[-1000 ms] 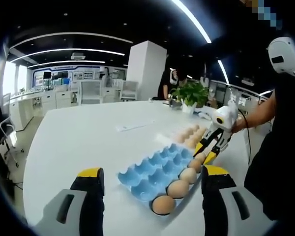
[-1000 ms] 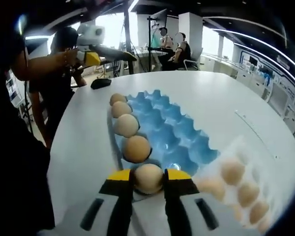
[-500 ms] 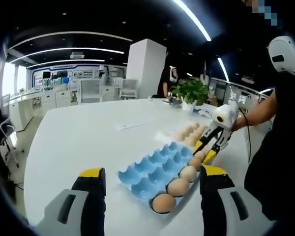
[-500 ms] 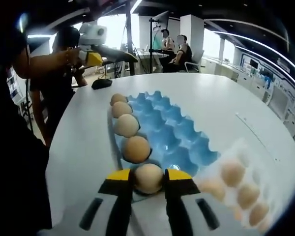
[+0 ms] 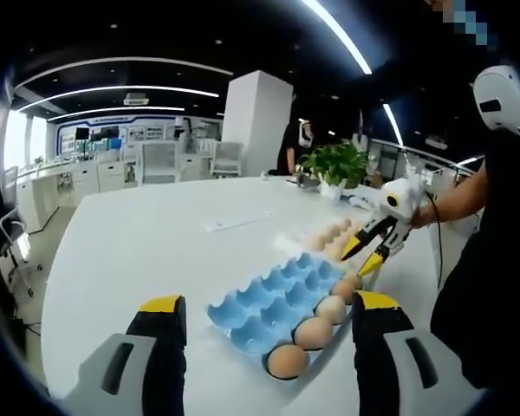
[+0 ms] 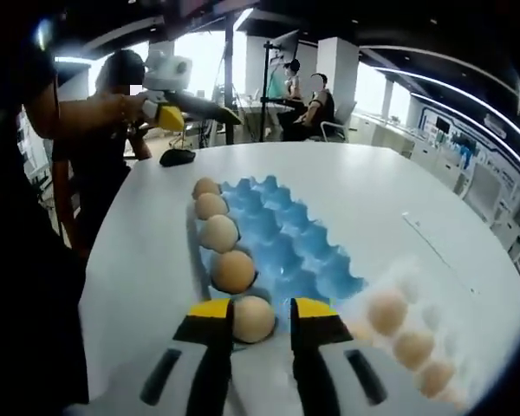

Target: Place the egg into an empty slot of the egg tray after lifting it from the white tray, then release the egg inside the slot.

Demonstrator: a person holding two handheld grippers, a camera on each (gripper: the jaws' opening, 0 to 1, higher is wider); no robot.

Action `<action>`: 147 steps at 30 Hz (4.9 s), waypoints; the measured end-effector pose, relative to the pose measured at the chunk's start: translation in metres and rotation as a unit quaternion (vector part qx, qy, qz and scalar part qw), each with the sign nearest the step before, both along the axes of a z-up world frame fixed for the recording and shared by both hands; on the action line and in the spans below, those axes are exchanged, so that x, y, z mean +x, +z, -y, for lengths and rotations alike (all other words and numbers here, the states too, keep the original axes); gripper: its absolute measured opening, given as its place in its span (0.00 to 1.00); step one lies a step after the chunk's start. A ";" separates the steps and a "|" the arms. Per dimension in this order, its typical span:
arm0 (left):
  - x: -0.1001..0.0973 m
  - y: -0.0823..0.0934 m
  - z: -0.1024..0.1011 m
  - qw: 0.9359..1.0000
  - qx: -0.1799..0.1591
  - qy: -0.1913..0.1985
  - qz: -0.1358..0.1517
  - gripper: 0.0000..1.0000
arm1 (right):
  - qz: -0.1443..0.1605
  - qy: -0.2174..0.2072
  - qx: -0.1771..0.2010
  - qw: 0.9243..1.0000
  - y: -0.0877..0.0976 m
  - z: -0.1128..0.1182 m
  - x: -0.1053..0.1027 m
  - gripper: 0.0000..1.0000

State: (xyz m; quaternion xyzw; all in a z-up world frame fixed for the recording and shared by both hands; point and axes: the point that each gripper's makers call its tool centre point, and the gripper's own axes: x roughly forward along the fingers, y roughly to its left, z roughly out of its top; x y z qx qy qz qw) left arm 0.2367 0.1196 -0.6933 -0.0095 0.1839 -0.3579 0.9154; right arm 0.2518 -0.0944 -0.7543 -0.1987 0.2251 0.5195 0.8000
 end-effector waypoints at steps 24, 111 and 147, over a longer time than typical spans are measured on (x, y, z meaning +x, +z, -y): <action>0.000 0.000 -0.002 1.000 -0.001 0.003 -0.002 0.77 | -0.019 -0.069 -0.088 0.994 -0.033 0.046 0.039 0.28; 0.002 0.003 -0.012 1.000 -0.002 0.018 0.009 0.72 | -0.088 -0.027 0.021 0.996 0.010 -0.032 0.025 0.25; 0.000 -0.004 -0.026 0.999 -0.011 0.029 0.007 0.71 | -0.101 0.092 0.054 0.989 0.003 -0.185 0.005 0.25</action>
